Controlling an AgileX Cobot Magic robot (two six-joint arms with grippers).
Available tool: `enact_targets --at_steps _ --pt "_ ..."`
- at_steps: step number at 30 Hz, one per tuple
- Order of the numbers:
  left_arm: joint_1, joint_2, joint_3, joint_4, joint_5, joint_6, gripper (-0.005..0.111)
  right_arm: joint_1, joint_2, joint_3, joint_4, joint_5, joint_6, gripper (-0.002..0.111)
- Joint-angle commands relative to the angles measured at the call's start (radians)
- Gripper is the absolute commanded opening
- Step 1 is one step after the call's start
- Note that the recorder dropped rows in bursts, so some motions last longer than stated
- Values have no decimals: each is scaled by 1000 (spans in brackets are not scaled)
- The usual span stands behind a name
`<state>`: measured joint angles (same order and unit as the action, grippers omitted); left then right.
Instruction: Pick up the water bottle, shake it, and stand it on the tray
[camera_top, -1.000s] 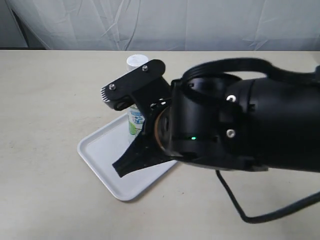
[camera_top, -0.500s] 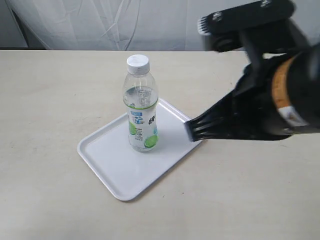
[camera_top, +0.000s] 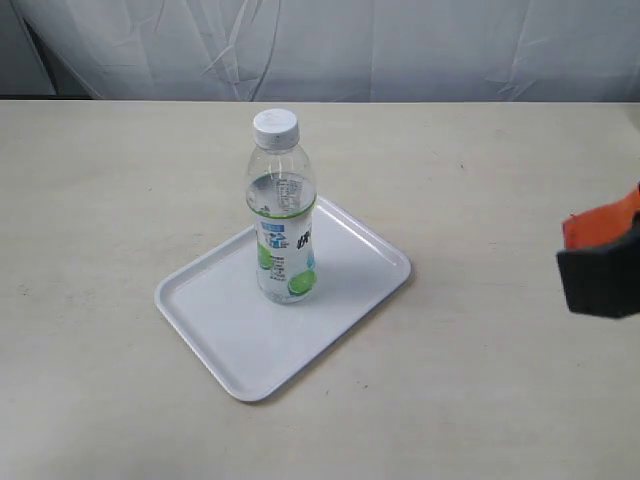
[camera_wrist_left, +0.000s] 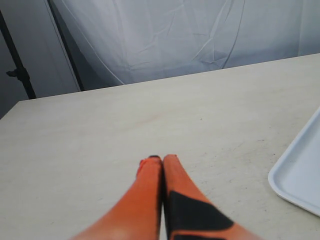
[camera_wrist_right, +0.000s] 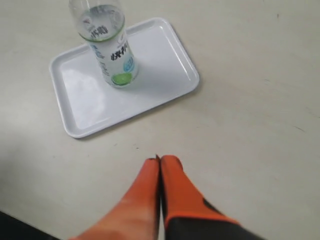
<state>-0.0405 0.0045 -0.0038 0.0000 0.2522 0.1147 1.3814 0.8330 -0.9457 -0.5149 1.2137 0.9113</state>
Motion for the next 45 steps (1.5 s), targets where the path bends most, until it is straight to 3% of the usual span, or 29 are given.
enact_targets --at_steps 1,25,38,41,45 --pt "0 -5 4 0 -13 -2 0 5 -40 86 1 7 1 2" --pt "0 -5 4 0 -13 -3 0 5 -38 116 52 6 118 2" --pt "0 -5 4 0 -13 -2 0 3 -65 146 -17 -169 118 2" --pt "0 -5 4 0 -13 -2 0 -48 -95 209 -24 -298 118 2" --pt "0 -5 4 0 -13 -2 0 -207 -148 321 9 -522 118 2"
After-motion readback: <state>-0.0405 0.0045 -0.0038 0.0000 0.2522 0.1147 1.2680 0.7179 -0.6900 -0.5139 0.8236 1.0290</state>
